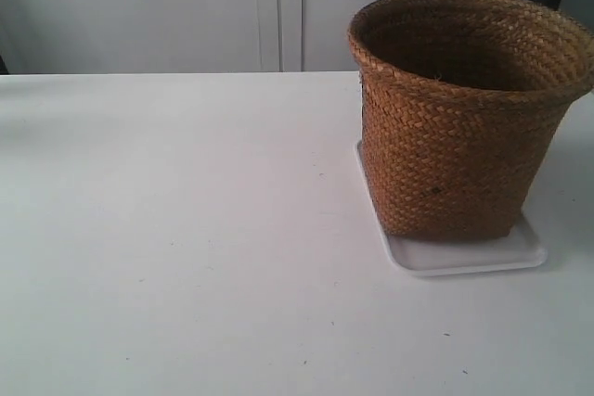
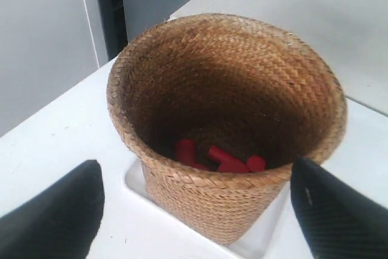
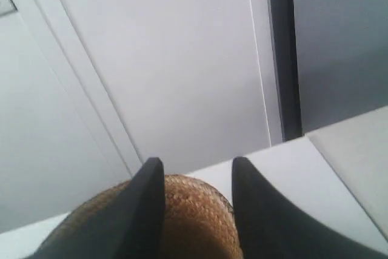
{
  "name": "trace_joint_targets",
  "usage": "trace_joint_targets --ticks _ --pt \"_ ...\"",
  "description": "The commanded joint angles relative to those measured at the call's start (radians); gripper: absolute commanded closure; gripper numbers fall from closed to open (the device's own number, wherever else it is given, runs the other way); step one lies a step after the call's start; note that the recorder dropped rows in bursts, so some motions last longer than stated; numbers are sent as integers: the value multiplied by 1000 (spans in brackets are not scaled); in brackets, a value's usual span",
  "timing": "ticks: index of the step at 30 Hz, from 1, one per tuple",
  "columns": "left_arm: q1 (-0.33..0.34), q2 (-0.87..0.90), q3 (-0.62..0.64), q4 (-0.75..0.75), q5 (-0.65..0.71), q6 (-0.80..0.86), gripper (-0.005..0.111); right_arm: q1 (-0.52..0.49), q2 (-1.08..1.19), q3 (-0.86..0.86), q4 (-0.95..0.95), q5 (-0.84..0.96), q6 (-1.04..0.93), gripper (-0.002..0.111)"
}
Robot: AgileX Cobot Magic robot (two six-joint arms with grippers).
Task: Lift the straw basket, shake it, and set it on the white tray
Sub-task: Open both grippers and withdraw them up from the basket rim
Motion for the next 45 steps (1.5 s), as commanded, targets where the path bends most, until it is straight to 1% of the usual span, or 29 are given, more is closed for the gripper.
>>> trace_joint_targets --ticks 1,4,6,9,12,15,16,18,19,22,25,27,28,31,36,39,42,45 --pt "1 -140 114 -10 9 -2 22 -8 -161 51 5 -13 13 73" --pt "1 -250 231 -52 -58 22 22 -8 -292 110 5 -8 27 73" --pt "1 -319 333 -125 -115 84 22 -8 -399 162 3 -8 52 73" --pt "1 -430 476 -273 -187 215 22 -8 -561 234 3 -8 54 73" --pt "1 -548 613 -448 -218 379 22 -8 -707 285 3 1 54 73" --pt "1 -662 742 -656 -235 567 22 -8 -841 312 3 28 54 73" --pt "1 -711 796 -748 -235 654 22 -8 -884 316 3 50 54 73" --pt "1 -781 874 -876 -235 772 22 -8 -955 316 3 95 54 73" --pt "1 -832 915 -963 -225 852 22 -8 -991 316 0 122 54 73" --pt "1 -934 1031 -1105 -179 996 22 -8 -1082 316 -2 205 54 73" --pt "1 -1007 1127 -1150 -151 1034 22 -8 -1100 313 -2 328 54 73" --pt "1 -1041 1185 -1163 -151 1040 22 -8 -1100 298 -2 471 58 73" --pt "1 -1048 1216 -1163 -153 1052 22 -8 -1100 301 3 515 73 73" --pt "1 -1056 1287 -1163 -153 1084 22 -8 -1100 313 3 597 75 73" --pt "1 -1056 1348 -1163 -125 1101 22 -8 -1100 313 3 635 75 73" --pt "1 -1056 1373 -1163 -84 1185 22 -8 -1100 313 3 635 75 73" --pt "1 -1056 1403 -1163 60 1337 22 -8 -1100 313 3 634 73 73" --pt "1 -1056 1431 -1163 159 1352 22 -8 -1100 313 3 634 65 73"
